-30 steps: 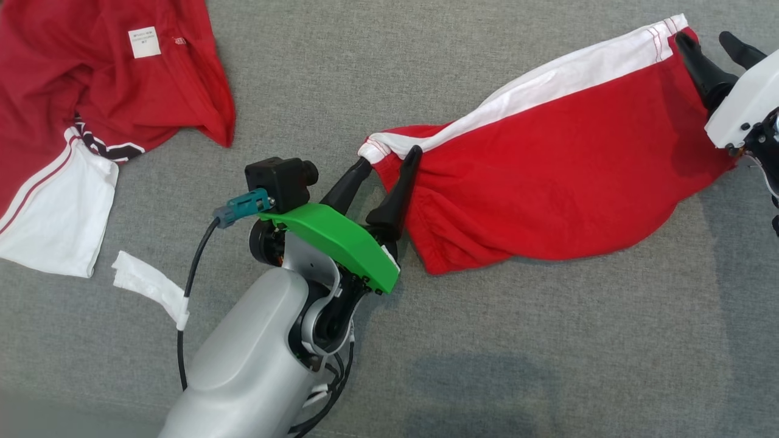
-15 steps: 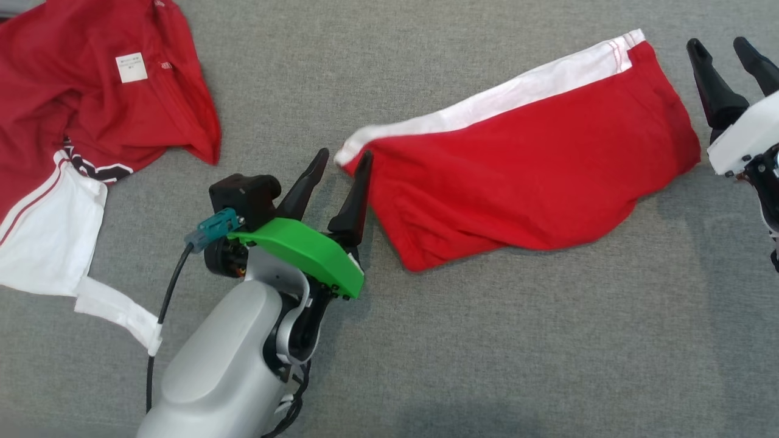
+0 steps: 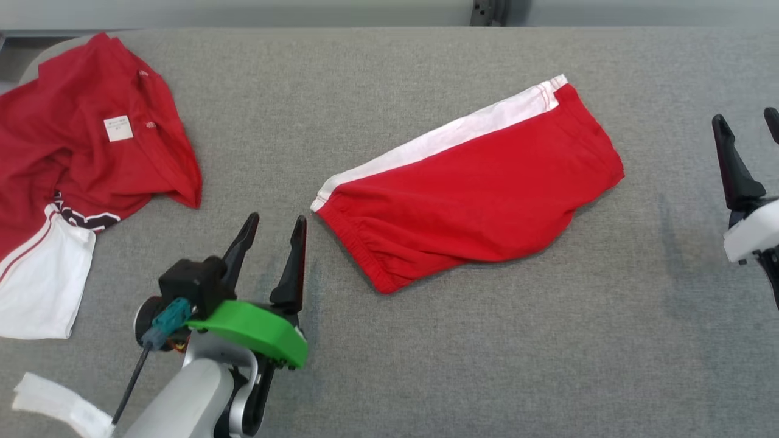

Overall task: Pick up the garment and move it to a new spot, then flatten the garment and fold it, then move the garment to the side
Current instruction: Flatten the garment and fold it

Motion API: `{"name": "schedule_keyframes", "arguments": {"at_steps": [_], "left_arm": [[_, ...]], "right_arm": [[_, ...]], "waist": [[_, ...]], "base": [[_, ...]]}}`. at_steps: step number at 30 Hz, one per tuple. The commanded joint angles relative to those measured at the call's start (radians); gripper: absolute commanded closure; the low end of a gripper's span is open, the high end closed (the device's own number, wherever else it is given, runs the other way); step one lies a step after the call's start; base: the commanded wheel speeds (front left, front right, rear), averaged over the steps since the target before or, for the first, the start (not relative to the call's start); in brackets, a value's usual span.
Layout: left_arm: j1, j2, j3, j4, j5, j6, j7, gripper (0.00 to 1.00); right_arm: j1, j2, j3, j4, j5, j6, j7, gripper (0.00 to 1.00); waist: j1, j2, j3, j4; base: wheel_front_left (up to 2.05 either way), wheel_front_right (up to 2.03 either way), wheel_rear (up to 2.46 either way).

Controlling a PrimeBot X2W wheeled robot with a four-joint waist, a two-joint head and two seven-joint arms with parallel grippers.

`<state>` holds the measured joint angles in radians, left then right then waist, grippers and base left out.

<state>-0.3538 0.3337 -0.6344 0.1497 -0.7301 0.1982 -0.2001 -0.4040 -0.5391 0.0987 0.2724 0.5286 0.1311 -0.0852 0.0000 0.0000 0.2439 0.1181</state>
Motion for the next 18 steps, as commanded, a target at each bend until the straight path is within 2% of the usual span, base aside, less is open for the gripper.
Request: {"name": "schedule_keyframes", "arguments": {"at_steps": [1, 3, 7, 9, 13, 17, 18], "left_arm": [[0.036, 0.017, 0.005, -0.006, 0.027, 0.015, -0.021, 0.0], [0.071, 0.037, 0.003, -0.007, 0.07, 0.034, -0.044, 0.0], [0.147, 0.037, 0.04, -0.023, 0.128, 0.063, -0.065, 0.0], [0.183, 0.019, 0.083, -0.053, 0.165, 0.069, -0.066, 0.0], [0.251, -0.017, 0.164, -0.114, 0.253, 0.044, -0.065, 0.0], [0.292, -0.065, 0.227, -0.161, 0.342, -0.003, -0.064, 0.0], [0.303, -0.092, 0.254, -0.175, 0.368, -0.029, -0.064, 0.0]], "right_arm": [[0.037, 0.013, -0.021, -0.007, -0.033, -0.001, -0.035, 0.0], [0.077, 0.038, -0.051, -0.015, -0.072, -0.001, -0.083, 0.0], [0.158, 0.088, -0.095, -0.017, -0.131, -0.001, -0.14, 0.0], [0.188, 0.112, -0.113, -0.018, -0.152, -0.001, -0.151, 0.0], [0.217, 0.145, -0.13, -0.02, -0.177, -0.001, -0.163, 0.0], [0.194, 0.157, -0.136, -0.027, -0.184, -0.001, -0.163, 0.0], [0.173, 0.156, -0.142, -0.032, -0.182, -0.001, -0.155, 0.0]], "waist": [[0.0, 0.0, -0.057, -0.035], [0.0, 0.0, -0.079, -0.042], [0.0, 0.0, -0.114, -0.051], [0.0, 0.0, -0.119, -0.053], [0.0, 0.0, -0.118, -0.053], [0.0, 0.0, -0.094, -0.041], [0.0, 0.0, -0.074, -0.03]], "base": [[0.0, 0.0, 0.0], [0.0, 0.0, 0.0], [0.0, 0.0, 0.0], [0.0, 0.0, 0.0], [0.0, 0.0, 0.0], [0.0, 0.0, 0.0], [0.0, 0.0, 0.0]]}}
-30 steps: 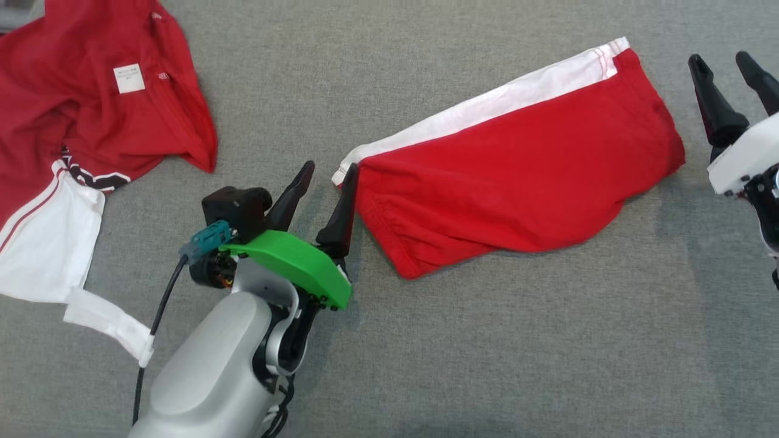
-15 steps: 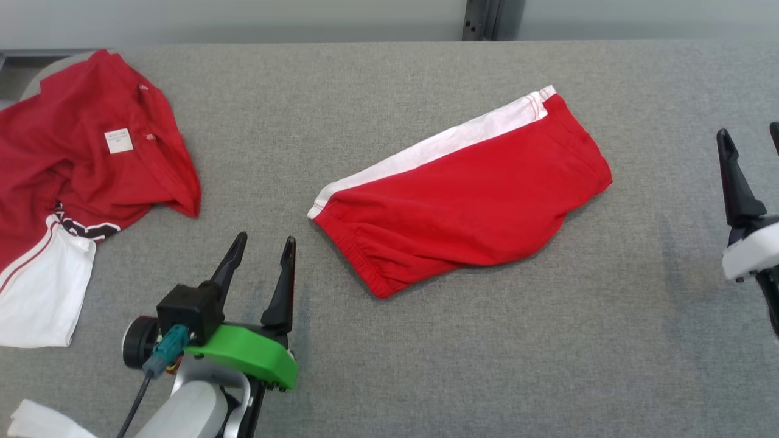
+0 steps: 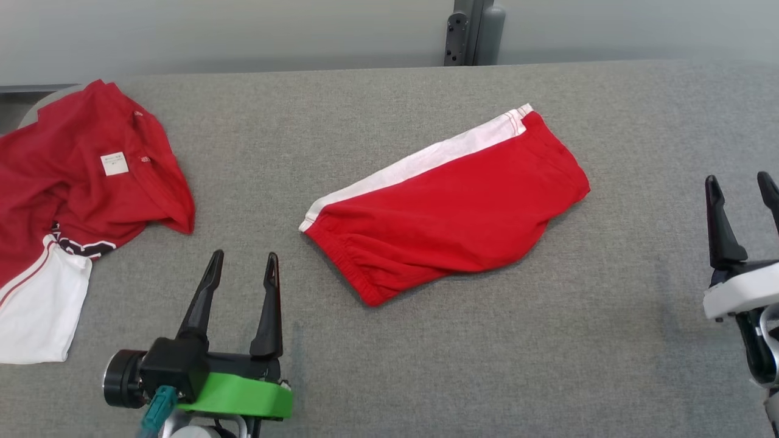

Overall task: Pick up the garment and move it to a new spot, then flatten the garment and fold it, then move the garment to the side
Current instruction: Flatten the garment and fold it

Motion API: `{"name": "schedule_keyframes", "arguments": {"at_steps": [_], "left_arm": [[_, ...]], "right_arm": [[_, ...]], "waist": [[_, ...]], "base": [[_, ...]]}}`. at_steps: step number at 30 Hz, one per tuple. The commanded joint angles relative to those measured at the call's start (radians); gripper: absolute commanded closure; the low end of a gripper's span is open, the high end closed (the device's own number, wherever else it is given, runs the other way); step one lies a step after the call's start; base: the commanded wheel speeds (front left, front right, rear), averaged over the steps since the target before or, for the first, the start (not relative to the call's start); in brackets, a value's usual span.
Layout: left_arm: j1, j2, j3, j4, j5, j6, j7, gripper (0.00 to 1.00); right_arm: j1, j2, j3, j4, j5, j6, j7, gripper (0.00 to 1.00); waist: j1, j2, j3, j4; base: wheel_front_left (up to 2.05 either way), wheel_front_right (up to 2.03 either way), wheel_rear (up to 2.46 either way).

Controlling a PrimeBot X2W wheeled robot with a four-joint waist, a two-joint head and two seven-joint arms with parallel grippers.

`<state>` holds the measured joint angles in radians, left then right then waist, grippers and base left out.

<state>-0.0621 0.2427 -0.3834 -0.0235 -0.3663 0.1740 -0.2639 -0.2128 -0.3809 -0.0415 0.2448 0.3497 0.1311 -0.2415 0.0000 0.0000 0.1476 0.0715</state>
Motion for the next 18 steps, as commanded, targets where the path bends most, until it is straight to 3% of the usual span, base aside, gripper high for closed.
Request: {"name": "schedule_keyframes", "arguments": {"at_steps": [1, 10, 18], "left_arm": [[0.017, -0.039, 0.041, -0.011, 0.042, -0.04, 0.0, 0.0], [-0.021, -0.156, 0.106, 0.023, 0.123, -0.153, -0.001, 0.0], [-0.052, -0.19, 0.114, 0.037, 0.14, -0.186, -0.001, 0.0]], "right_arm": [[-0.06, -0.004, 0.003, -0.007, 0.011, -0.001, 0.034, 0.0], [-0.297, -0.018, 0.115, 0.117, 0.038, -0.001, 0.308, 0.0], [-0.447, -0.044, 0.137, 0.275, -0.027, -0.001, 0.506, 0.0]], "waist": [[0.0, 0.0, 0.062, 0.037], [0.0, 0.0, 0.191, 0.133], [0.0, 0.0, 0.243, 0.214]], "base": [[0.0, 0.0, 0.0], [0.0, 0.0, 0.0], [0.0, 0.0, 0.0]]}}
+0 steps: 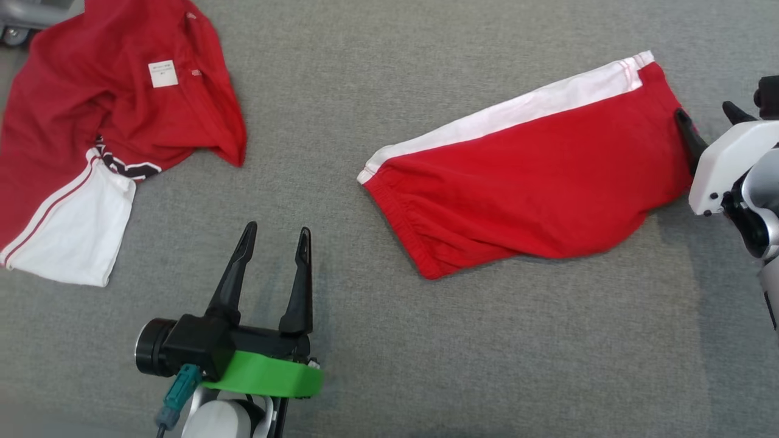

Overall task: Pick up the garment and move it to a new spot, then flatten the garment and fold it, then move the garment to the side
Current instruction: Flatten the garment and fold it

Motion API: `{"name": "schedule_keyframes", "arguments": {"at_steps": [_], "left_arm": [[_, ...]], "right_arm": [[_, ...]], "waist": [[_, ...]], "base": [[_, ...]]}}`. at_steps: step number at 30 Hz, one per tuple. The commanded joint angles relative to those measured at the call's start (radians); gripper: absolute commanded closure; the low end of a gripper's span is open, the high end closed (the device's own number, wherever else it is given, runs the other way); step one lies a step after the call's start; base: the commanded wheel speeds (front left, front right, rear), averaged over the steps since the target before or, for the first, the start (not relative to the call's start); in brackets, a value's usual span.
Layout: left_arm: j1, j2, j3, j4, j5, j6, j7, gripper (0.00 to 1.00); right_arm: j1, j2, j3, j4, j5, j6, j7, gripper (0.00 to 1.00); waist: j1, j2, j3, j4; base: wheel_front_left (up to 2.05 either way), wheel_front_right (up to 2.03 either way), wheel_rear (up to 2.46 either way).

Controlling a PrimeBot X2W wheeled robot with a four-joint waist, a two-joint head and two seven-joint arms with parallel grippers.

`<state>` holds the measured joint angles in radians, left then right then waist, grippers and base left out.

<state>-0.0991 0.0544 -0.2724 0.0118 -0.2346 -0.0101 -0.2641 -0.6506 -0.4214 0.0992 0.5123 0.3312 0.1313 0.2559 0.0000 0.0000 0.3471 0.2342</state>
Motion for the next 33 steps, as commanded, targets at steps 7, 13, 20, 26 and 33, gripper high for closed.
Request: {"name": "schedule_keyframes", "arguments": {"at_steps": [7, 13, 20, 26, 33], "left_arm": [[-0.022, -0.004, -0.005, -0.01, -0.027, 0.018, 0.0, 0.0], [-0.021, -0.004, -0.005, -0.016, -0.034, 0.03, 0.0, 0.0], [-0.021, -0.004, -0.012, -0.014, -0.035, 0.028, 0.0, 0.0], [0.001, -0.004, -0.004, -0.005, -0.021, 0.021, 0.0, 0.0], [0.053, -0.003, 0.011, 0.008, 0.002, 0.006, 0.0, 0.0]], "right_arm": [[-0.059, 0.005, -0.033, 0.091, -0.031, -0.001, 0.125, 0.0], [-0.041, 0.038, -0.043, 0.11, 0.004, 0.0, 0.21, 0.0], [-0.007, 0.029, -0.057, 0.081, 0.067, -0.001, 0.277, 1.0], [0.028, 0.051, -0.124, 0.049, 0.139, -0.002, 0.243, 1.0], [0.151, 0.079, -0.199, -0.043, 0.245, -0.001, 0.213, 1.0]], "waist": [[0.0, 0.0, 0.058, 0.088], [0.0, 0.0, 0.052, 0.081], [0.0, 0.0, 0.037, 0.038], [0.0, 0.0, -0.008, -0.029], [0.0, 0.0, -0.091, -0.122]], "base": [[0.0, 0.0, 0.0], [0.0, 0.0, 0.0], [0.0, 0.0, 0.0], [0.0, 0.0, 0.0], [0.0, 0.0, 0.0]]}}
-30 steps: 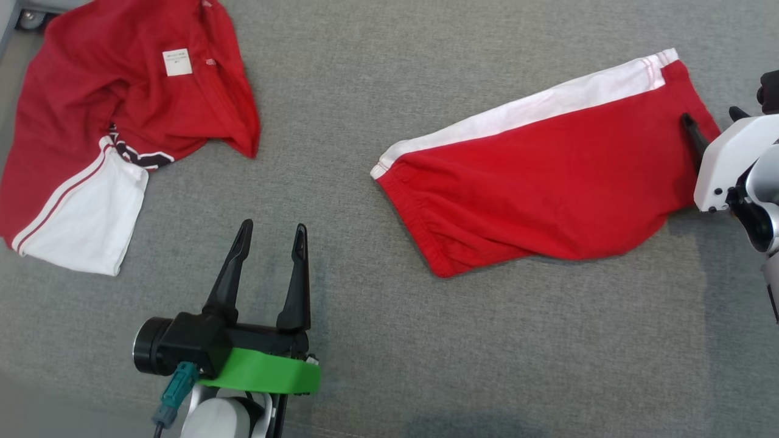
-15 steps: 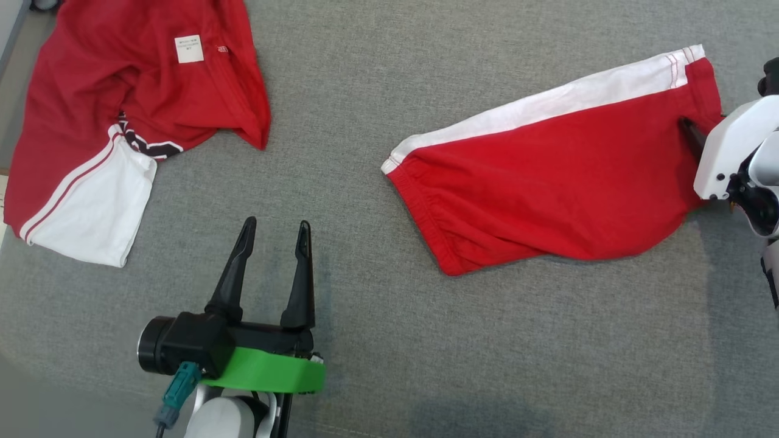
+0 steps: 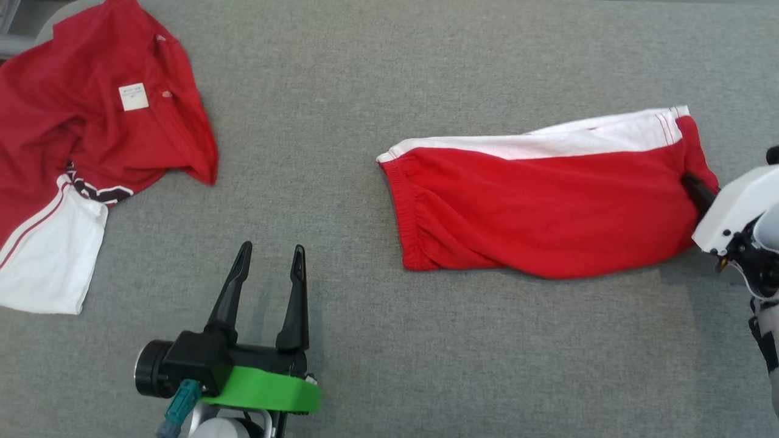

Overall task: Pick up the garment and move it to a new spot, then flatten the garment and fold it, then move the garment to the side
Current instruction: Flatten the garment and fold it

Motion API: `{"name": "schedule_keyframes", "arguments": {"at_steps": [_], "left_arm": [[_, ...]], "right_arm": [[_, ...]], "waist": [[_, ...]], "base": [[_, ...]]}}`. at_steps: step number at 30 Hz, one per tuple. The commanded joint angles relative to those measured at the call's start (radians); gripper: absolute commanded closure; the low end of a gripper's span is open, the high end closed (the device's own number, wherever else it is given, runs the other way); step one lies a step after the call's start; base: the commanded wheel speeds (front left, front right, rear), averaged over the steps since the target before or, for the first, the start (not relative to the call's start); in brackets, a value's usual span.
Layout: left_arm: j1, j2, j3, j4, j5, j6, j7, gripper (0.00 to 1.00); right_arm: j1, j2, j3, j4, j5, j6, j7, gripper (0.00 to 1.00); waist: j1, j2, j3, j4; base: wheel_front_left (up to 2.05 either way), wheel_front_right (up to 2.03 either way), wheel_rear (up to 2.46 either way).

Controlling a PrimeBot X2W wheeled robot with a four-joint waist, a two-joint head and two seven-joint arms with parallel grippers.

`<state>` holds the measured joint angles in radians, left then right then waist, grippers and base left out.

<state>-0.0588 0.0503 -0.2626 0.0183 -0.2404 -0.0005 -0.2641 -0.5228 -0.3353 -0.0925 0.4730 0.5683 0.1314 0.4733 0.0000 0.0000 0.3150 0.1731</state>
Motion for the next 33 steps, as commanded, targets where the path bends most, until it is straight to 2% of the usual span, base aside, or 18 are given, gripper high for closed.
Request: {"name": "schedule_keyframes", "arguments": {"at_steps": [1, 7, 13, 17, 21, 28, 33], "left_arm": [[0.023, 0.001, 0.003, 0.004, 0.01, -0.007, 0.0, 0.0], [0.059, 0.001, 0.013, 0.007, 0.037, -0.03, 0.0, 0.0], [0.078, 0.001, 0.013, 0.002, 0.049, -0.042, 0.0, 0.0], [0.078, 0.001, -0.004, 0.0, 0.038, -0.04, 0.0, 0.0], [0.079, 0.001, -0.017, 0.005, 0.023, -0.034, 0.0, 0.0], [0.079, 0.001, -0.026, 0.004, 0.009, -0.019, 0.0, 0.0], [0.069, 0.001, -0.034, 0.007, 0.001, -0.016, 0.0, 0.0]], "right_arm": [[0.048, -0.009, -0.021, -0.013, 0.018, -0.002, -0.008, 1.0], [0.146, 0.002, -0.147, -0.016, 0.059, -0.001, -0.037, 1.0], [0.153, -0.009, -0.28, 0.042, 0.017, -0.001, -0.115, 1.0], [0.13, -0.021, -0.313, 0.031, -0.014, -0.001, -0.146, 1.0], [0.131, -0.014, -0.269, -0.053, -0.028, -0.001, -0.166, 1.0], [0.207, 0.078, -0.019, -0.29, -0.009, -0.001, -0.144, 1.0], [0.248, 0.15, 0.113, -0.35, -0.032, -0.001, -0.148, 1.0]], "waist": [[0.0, 0.0, -0.068, -0.071], [0.0, 0.0, -0.084, -0.11], [0.0, 0.0, -0.082, -0.115], [0.0, 0.0, -0.077, -0.105], [0.0, 0.0, -0.082, -0.094], [0.0, 0.0, -0.095, -0.086], [0.0, 0.0, -0.097, -0.078]], "base": [[0.0, 0.0, 0.0], [0.0, 0.0, 0.0], [0.0, 0.0, 0.0], [0.0, 0.0, 0.0], [0.0, 0.0, 0.0], [0.0, 0.0, 0.0], [0.0, 0.0, 0.0]]}}
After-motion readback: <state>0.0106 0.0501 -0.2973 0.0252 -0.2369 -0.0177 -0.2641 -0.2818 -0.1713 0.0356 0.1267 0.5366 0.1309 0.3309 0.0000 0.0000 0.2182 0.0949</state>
